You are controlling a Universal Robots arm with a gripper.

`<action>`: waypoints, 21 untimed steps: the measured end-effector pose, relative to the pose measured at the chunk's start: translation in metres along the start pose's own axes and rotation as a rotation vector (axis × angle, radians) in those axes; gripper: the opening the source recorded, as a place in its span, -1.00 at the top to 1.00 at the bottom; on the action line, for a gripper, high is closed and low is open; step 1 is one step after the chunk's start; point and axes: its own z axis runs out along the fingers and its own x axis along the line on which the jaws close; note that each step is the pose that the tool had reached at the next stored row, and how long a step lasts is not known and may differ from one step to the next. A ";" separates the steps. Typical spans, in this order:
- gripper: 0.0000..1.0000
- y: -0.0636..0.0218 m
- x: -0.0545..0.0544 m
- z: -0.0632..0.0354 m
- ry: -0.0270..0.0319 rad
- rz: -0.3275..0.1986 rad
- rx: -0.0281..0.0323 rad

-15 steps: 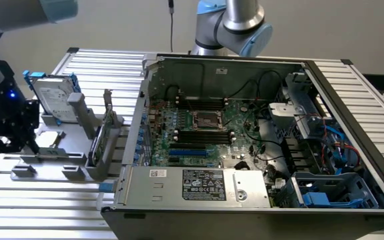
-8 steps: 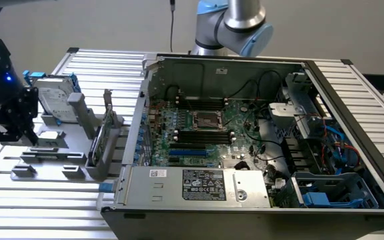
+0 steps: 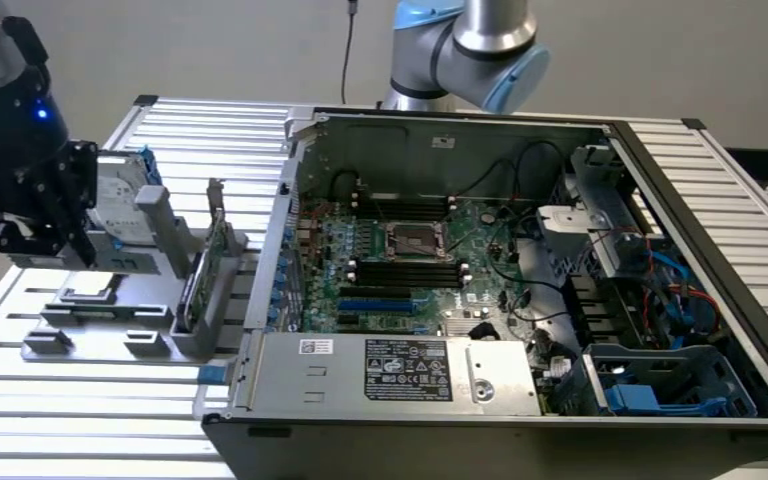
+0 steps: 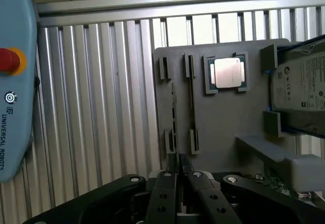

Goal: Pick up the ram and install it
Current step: 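Pick up the ram and move it above insertion slot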

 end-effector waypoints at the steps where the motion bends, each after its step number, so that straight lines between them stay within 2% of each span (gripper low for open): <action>1: 0.72 -0.0041 0.000 -0.0047 -0.0005 0.000 -0.0010; 9: 0.72 -0.0368 -0.003 -0.0428 -0.0058 -0.006 -0.0089; 14: 0.72 -0.0566 -0.004 -0.0660 -0.0072 -0.009 -0.0146; 21: 0.72 -0.0878 -0.007 -0.0849 -0.0078 -0.009 -0.0180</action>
